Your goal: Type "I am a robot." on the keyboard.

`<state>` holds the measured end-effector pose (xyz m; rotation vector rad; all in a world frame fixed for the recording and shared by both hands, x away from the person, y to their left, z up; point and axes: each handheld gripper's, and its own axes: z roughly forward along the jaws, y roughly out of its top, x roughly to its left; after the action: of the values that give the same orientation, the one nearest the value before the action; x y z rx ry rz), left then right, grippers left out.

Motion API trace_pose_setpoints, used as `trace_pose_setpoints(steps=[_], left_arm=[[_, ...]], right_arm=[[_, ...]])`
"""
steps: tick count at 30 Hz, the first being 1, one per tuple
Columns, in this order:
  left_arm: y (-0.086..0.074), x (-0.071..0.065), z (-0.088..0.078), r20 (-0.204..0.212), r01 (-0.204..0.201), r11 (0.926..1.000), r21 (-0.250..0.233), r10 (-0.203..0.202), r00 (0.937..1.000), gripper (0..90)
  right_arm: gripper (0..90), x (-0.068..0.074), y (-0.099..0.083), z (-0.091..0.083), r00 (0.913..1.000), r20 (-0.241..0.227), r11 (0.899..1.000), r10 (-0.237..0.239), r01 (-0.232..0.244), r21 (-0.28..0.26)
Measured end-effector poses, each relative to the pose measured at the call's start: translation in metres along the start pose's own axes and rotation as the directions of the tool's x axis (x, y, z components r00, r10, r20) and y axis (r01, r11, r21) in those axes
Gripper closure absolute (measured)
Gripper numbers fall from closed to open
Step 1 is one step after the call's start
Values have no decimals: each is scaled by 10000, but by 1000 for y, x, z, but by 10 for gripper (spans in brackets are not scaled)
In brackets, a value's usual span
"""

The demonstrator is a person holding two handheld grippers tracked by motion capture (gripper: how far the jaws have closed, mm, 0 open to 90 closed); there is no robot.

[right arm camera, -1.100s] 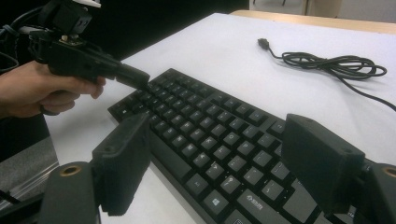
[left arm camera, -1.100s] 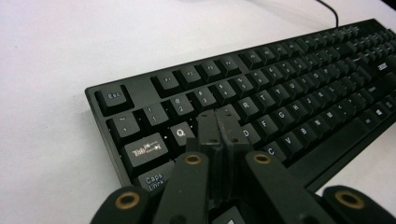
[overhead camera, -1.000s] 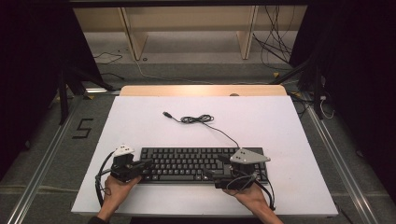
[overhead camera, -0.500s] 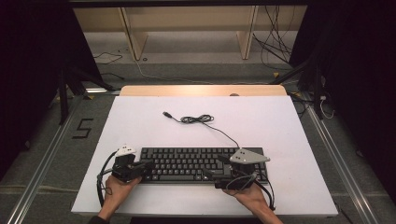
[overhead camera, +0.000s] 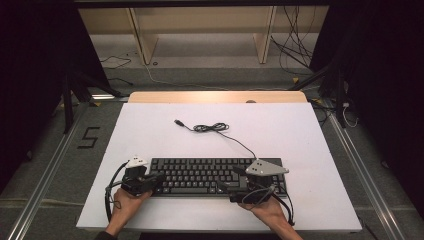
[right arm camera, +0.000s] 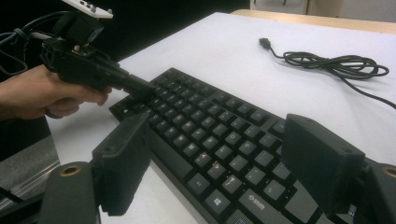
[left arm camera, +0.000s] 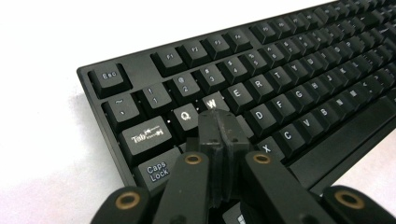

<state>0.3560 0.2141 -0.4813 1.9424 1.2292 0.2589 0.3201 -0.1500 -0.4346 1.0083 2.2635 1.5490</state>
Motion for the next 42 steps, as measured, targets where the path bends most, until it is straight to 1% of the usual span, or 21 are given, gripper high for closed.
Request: trace_pose_setpoints(steps=[2, 4, 6, 7, 8, 9, 12, 14, 17, 19, 23, 30, 32, 39, 42], left_arm=[[1, -1, -3, 23, 69, 9998, -196, -69, 10000, 868], [3, -2, -7, 189, 96, 9990, -444, -87, 9998, 825], [5, -4, -12, 351, 115, 9968, -791, -88, 9993, 779], [5, -4, -14, 416, 106, 9954, -956, -66, 9991, 762], [6, -5, -16, 494, 177, 9937, -1110, -123, 9987, 732], [6, -5, -18, 564, 210, 9926, -1199, -143, 9983, 686], [4, -7, -21, 829, 342, 9876, -1534, -216, 9963, 614], [4, -8, -24, 842, 401, 9838, -1750, -257, 9961, 525], [4, -10, -27, 915, 483, 9776, -2050, -300, 9953, 469], [3, -10, -30, 985, 427, 9748, -2192, -214, 9949, 456], [1, -11, -32, 1144, 522, 9722, -2282, -264, 9931, 422], [0, -13, -35, 1275, 432, 9659, -2551, -106, 9918, 371], [-1, -14, -35, 1264, 431, 9643, -2613, -101, 9919, 361], [-1, -15, -35, 1242, 368, 9628, -2678, -34, 9923, 328], [-1, -16, -36, 1228, 321, 9592, -2808, 27, 9924, 317]], right_arm=[[252, 0, 0, 0, 10000, 2, 10000, 2, -2, -11], [252, -1, 0, 0, 10000, 8, 10000, 30, -30, 0], [252, -1, 0, 0, 10000, 13, 10000, 18, -18, 1], [252, -1, 0, 0, 10000, 12, 10000, 25, -25, 4], [253, -1, 0, 0, 10000, 12, 10000, 32, -32, 2], [253, -1, 0, 1, 10000, 10, 10000, 20, -20, 1], [253, -1, 0, 2, 10000, 20, 10000, -10, 10, 44], [260, -1, 0, 3, 10000, 39, 10000, -25, 25, 46], [263, -1, 0, 5, 10000, 48, 10000, -44, 43, 54], [263, -1, 0, 6, 10000, 57, 9999, -68, 67, 77], [263, -1, 0, 8, 9999, 55, 9999, -91, 91, 84], [263, 0, 1, 11, 9999, 32, 9999, -129, 129, 67], [263, 0, 2, 13, 9999, 22, 9999, -149, 149, 67], [274, 3, 5, 22, 9997, -64, 9996, -253, 254, 137], [290, 4, 7, 26, 9995, -143, 9995, -270, 272, 180]])
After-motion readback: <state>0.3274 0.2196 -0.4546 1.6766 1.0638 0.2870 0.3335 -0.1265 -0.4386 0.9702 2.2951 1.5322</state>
